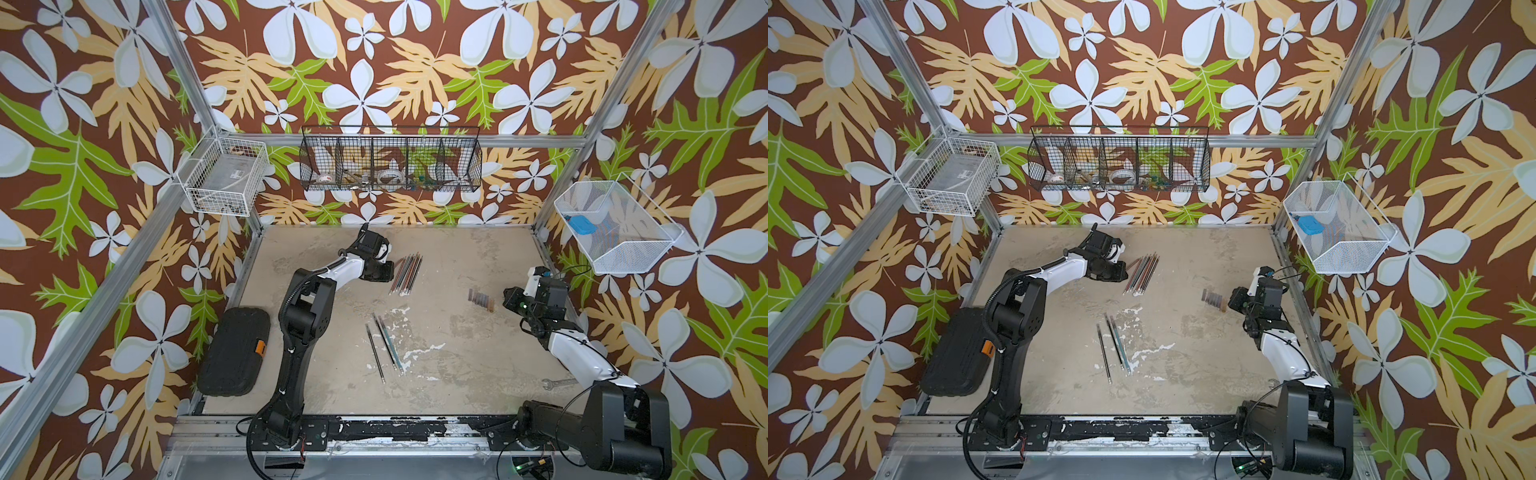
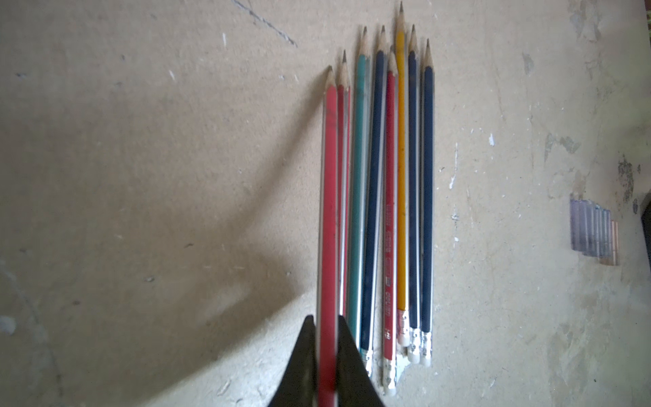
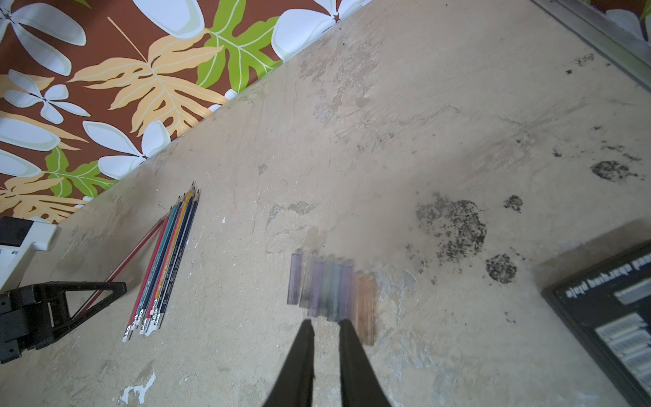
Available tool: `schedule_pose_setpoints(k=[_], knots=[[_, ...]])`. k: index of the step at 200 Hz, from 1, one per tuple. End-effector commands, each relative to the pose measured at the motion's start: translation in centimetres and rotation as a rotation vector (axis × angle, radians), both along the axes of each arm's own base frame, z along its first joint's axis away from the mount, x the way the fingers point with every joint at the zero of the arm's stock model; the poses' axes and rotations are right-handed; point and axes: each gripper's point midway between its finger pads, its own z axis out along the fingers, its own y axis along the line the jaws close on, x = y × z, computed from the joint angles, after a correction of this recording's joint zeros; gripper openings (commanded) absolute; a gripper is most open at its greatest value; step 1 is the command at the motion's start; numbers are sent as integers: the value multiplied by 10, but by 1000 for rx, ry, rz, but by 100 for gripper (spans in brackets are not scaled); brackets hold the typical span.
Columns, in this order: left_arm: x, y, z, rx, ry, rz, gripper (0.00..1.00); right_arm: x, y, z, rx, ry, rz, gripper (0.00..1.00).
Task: Remove the protective cover of the pencils
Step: Place the pencil at the center of the board.
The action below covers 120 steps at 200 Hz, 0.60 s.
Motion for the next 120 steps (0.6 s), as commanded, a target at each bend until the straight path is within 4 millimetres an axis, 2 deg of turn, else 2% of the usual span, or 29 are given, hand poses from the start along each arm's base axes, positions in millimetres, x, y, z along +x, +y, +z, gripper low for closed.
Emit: schedule_pose_setpoints(k=[1, 34, 87, 103, 120], knots=[[0, -1, -2, -2, 11, -2, 19, 2, 2, 2, 6, -14, 10, 17], [0, -2, 1, -11, 11, -4, 25, 2, 4, 0, 18, -13, 15, 17], [0, -3, 8, -23, 2, -6, 23, 3, 5, 0, 25, -12, 25, 17], [0, -6, 17, -44, -7, -8, 22, 3, 7, 0, 26, -14, 33, 17], [-3, -13, 39, -105, -38, -22, 22, 3, 14, 2, 43, -33, 73, 17]])
